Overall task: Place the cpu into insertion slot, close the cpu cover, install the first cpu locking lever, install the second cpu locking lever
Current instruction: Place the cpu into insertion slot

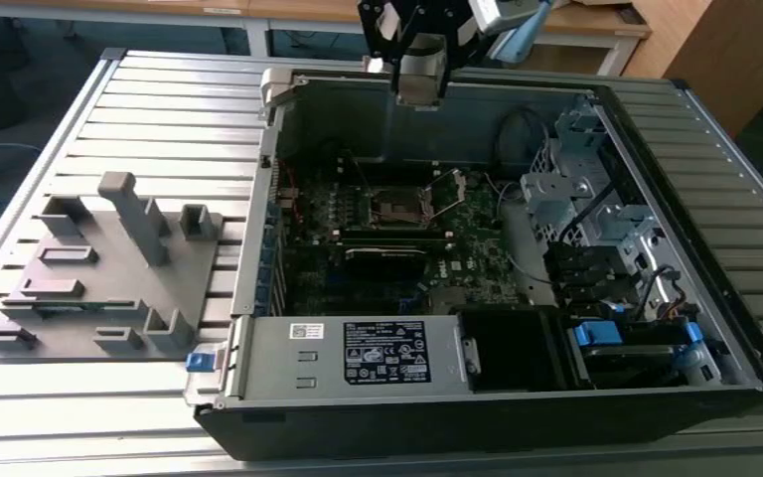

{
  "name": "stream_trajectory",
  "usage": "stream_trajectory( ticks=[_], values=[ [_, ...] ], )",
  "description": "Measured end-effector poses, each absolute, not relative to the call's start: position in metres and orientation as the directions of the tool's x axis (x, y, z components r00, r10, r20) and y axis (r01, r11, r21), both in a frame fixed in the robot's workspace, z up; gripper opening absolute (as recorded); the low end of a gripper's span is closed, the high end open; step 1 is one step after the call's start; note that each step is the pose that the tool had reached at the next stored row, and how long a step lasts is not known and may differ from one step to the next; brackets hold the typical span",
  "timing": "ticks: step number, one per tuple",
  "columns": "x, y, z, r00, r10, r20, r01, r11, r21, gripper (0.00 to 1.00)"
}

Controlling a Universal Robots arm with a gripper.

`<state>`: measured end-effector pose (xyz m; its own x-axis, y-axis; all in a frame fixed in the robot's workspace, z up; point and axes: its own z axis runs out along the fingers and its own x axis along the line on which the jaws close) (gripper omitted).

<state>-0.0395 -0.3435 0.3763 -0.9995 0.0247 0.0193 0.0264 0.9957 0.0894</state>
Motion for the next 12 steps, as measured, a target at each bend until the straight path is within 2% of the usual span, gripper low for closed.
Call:
stream_trajectory(
  ticks=[12],
  values=[
    [-0.0395, -0.3435, 0.3714, -1.0, 0.025, 0.019, 0.026, 0.996, 0.089, 0.54]
  ],
)
